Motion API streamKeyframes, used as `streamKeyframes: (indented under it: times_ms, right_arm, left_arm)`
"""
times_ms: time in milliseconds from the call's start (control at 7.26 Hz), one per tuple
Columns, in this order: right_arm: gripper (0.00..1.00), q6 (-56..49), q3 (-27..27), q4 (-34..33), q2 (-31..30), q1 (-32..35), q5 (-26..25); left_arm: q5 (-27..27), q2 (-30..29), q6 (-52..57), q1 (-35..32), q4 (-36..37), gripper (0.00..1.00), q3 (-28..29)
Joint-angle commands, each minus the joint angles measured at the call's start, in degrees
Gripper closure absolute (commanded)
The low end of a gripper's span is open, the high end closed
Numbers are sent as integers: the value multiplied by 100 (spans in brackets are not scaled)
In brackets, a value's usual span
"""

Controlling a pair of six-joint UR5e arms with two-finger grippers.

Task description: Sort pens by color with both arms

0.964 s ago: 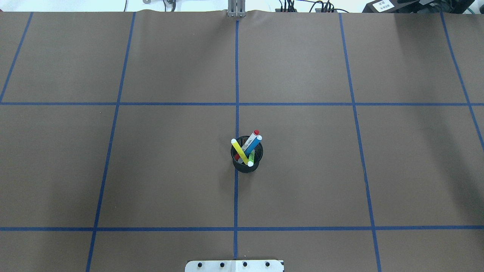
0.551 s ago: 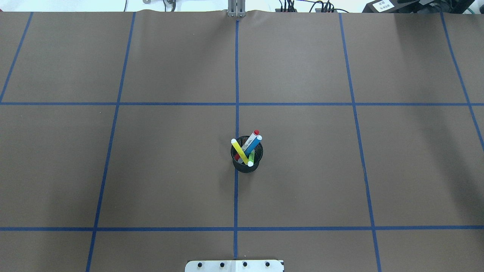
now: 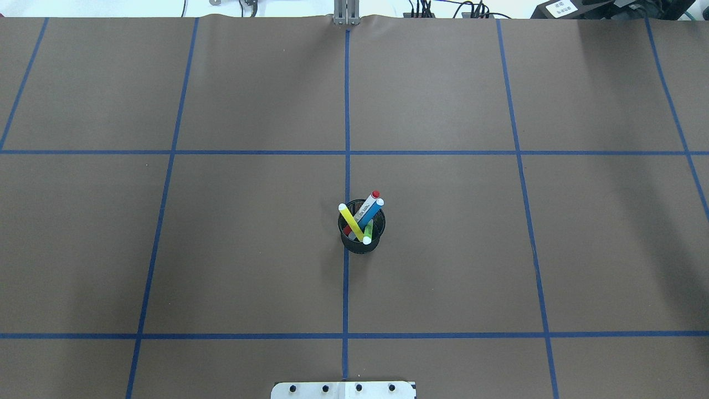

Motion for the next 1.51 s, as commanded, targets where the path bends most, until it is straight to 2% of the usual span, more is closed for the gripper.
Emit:
streamKeyframes:
  times_ms: [0, 275, 551, 689, 826, 1102, 1377]
  right_arm:
    - [1, -13, 20, 10, 13, -121, 89]
    - [1, -13, 64, 80, 13, -253, 89]
    - [1, 13, 21, 676, -92, -271, 142]
    - [1, 30, 3, 757, -128, -280, 195]
    - [1, 31, 3, 775, -128, -297, 413]
    - [1, 13, 73, 793, -119, -428, 467]
    - [1, 135, 91, 1125, -110, -508, 659]
  left_arm:
    - [-14, 16, 10, -5, -21, 0, 15]
    - [-14, 16, 10, 4, -21, 0, 15]
    - [-14, 16, 1, 4, -21, 0, -2]
    - [-14, 16, 1, 4, -21, 0, -11]
    - [-14, 16, -8, 4, -21, 0, -20]
    - [-14, 16, -8, 4, -21, 0, -20]
    - [-197, 8, -8, 4, -21, 0, -20]
